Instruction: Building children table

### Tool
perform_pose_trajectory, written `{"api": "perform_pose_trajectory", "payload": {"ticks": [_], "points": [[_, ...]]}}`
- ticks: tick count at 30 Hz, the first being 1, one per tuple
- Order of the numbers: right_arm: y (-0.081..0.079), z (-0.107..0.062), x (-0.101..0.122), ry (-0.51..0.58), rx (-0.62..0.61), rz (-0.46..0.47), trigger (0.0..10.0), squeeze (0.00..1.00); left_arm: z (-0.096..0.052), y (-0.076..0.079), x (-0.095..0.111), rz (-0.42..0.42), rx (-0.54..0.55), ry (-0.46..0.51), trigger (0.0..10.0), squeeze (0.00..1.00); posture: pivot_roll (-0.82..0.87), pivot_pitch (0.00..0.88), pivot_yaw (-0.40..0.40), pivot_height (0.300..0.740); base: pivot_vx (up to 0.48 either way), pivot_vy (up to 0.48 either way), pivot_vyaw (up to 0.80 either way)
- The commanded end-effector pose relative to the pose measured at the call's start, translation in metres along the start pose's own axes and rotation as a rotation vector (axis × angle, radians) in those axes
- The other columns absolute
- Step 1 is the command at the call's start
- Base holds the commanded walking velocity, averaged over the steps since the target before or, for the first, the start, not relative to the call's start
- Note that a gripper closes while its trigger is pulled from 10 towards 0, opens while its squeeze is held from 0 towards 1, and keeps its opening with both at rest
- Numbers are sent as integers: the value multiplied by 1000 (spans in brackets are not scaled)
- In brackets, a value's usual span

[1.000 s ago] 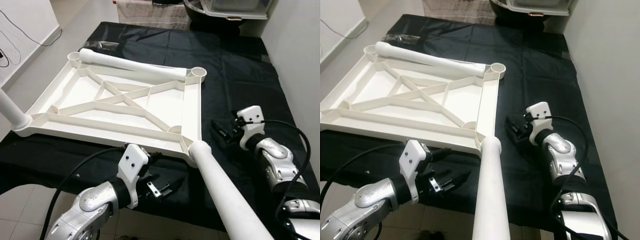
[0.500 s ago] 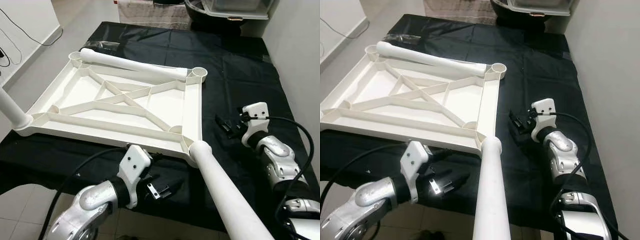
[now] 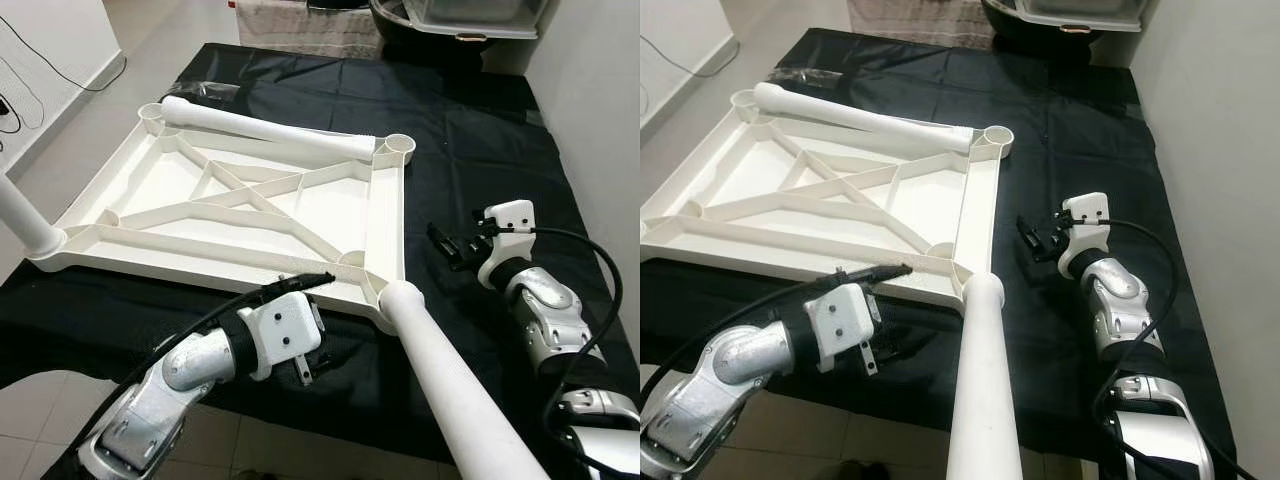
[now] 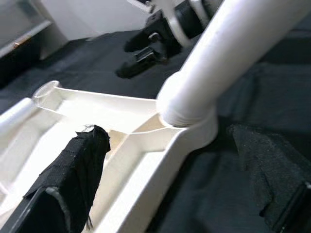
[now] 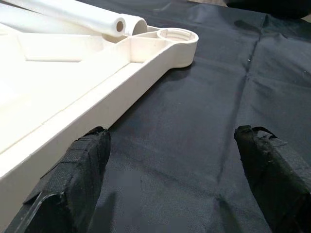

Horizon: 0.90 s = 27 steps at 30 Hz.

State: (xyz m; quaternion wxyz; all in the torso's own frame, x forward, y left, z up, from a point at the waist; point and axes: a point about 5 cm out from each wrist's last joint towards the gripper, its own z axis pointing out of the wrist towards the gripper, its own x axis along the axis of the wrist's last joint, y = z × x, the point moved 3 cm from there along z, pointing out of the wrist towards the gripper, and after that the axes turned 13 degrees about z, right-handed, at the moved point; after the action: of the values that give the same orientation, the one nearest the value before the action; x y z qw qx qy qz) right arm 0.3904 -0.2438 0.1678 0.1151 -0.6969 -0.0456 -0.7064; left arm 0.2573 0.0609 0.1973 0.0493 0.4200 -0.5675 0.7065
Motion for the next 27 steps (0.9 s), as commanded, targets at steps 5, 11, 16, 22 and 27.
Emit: {"api": "perform_pose_trajectory", "payload": {"ticks": [5, 11, 16, 22, 27], "points": [[-2, -1, -2, 9, 6, 18, 10000, 0, 5, 5, 0, 88, 7, 71, 10000, 0, 130, 176, -64, 740, 0, 0, 0], [-3, -1, -2, 7, 12, 14, 10000, 0, 8, 8, 0, 68, 17, 141, 10000, 0, 127, 172, -64, 740, 0, 0, 0], [-2, -1, -2, 10, 11, 9, 10000, 0, 9, 8, 2, 93, 53, 204, 10000, 0, 128, 167, -67, 740, 0, 0, 0], [-4, 0, -2, 13, 18, 12, 10000, 0, 18, 13, 7, 113, 53, 291, 10000, 0, 122, 163, -69, 740, 0, 0, 0], [-6, 1, -1, 15, 24, 14, 10000, 0, 24, 16, 9, 114, 47, 334, 10000, 0, 122, 162, -67, 740, 0, 0, 0]]}}
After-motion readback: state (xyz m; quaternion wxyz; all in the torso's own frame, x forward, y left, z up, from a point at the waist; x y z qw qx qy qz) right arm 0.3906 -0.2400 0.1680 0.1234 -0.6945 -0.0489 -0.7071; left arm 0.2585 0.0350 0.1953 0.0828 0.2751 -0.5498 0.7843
